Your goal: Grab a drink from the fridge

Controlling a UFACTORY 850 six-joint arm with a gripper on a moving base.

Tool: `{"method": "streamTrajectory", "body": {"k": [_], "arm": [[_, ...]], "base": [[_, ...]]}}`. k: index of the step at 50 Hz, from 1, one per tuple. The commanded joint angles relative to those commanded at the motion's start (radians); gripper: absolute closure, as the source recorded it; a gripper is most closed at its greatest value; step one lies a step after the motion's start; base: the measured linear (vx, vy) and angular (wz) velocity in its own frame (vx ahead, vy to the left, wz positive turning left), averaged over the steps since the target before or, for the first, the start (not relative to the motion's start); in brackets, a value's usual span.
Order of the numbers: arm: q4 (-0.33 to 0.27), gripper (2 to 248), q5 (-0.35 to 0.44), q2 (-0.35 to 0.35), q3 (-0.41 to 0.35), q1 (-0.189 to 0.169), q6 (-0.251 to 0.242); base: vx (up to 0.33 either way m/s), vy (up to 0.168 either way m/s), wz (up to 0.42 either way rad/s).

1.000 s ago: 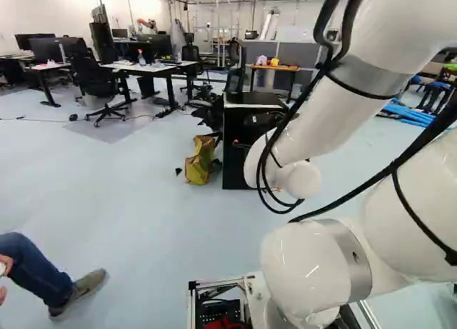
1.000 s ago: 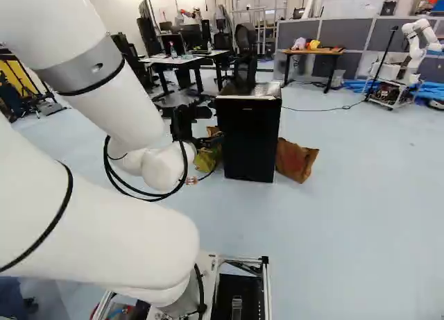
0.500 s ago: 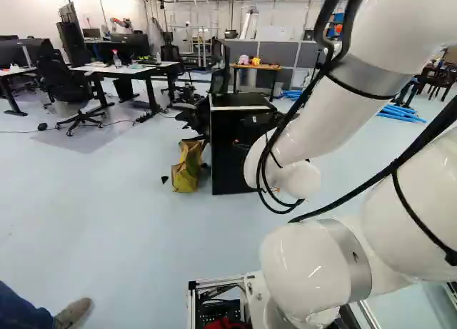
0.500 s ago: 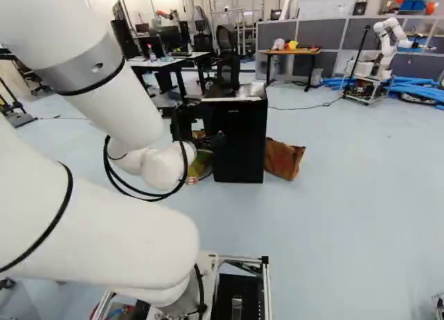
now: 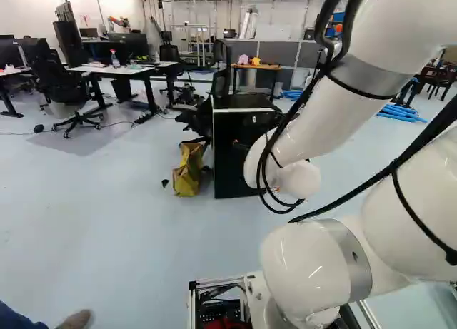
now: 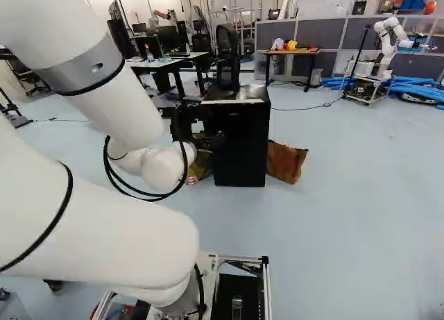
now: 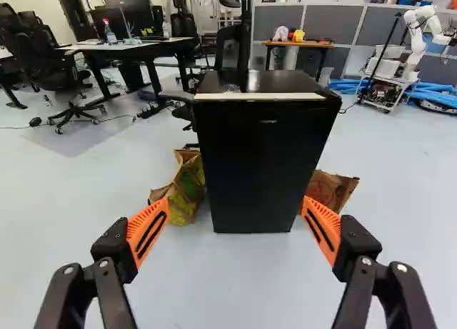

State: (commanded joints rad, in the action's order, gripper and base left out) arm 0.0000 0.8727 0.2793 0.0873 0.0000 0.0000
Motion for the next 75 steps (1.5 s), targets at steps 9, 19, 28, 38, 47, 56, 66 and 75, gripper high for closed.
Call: {"method": "streamTrajectory", "body": {"k": [9, 19, 28, 38, 47, 56, 66, 75], "arm": [[0.0, 3, 0.0, 0.0, 0.0, 0.0, 0.0], [0.0, 3, 0.0, 0.0, 0.0, 0.0, 0.0], [0.0, 3, 0.0, 0.0, 0.0, 0.0, 0.0], [0.0, 3, 0.0, 0.0, 0.0, 0.0, 0.0], [0.0, 3, 0.0, 0.0, 0.0, 0.0, 0.0], [0.0, 3, 0.0, 0.0, 0.0, 0.0, 0.0], [0.0, 3, 0.0, 0.0, 0.0, 0.0, 0.0], [0.0, 3, 0.0, 0.0, 0.0, 0.0, 0.0]], "base": [[0.088, 0.048, -0.012], [0.086, 0.05, -0.012], [0.087, 0.05, -0.012], [0.087, 0.051, -0.013], [0.086, 0.047, -0.012], [0.084, 0.037, -0.008], [0.082, 0.033, -0.011], [0.088, 0.035, -0.011]]}}
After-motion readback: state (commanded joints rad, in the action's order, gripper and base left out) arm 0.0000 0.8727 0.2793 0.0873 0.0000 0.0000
